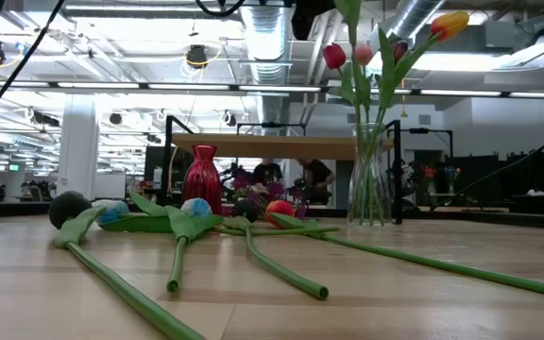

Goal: Pick and place flowers into a vace then onto a shelf
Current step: Put the yellow tulip into the transparent vase, then put the orange tulip into the transparent vase

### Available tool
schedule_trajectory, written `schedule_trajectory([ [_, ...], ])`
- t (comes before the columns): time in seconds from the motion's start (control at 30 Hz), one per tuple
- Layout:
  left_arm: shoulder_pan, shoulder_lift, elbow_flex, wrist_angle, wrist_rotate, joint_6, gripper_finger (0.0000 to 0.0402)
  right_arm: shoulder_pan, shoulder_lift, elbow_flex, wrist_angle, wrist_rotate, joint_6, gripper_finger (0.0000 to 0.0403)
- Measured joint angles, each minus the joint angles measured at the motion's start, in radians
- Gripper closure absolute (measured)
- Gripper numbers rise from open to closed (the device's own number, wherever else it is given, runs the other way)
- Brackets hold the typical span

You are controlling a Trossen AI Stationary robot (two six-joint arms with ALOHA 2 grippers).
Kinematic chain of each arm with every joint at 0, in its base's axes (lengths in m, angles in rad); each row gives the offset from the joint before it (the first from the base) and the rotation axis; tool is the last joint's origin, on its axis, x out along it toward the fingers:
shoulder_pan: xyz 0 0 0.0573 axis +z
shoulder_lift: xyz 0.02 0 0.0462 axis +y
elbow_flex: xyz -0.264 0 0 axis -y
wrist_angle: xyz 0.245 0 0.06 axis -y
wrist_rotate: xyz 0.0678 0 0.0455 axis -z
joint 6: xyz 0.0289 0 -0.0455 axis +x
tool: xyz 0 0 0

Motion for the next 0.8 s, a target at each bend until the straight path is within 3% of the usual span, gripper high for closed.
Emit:
schedule_trajectory([
  [0.47, 0.020, 0.046, 0.002, -0.051, 0.009, 0.069, 0.0266, 0.000, 0.000, 0.000, -0.004, 0.000, 0.000, 0.0278],
  [0.8, 0.041, 0.087, 0.000, -0.079, 0.081, 0.105, 0.0256, 0.000, 0.000, 0.000, -0.019, 0.001, 0.000, 0.0278],
])
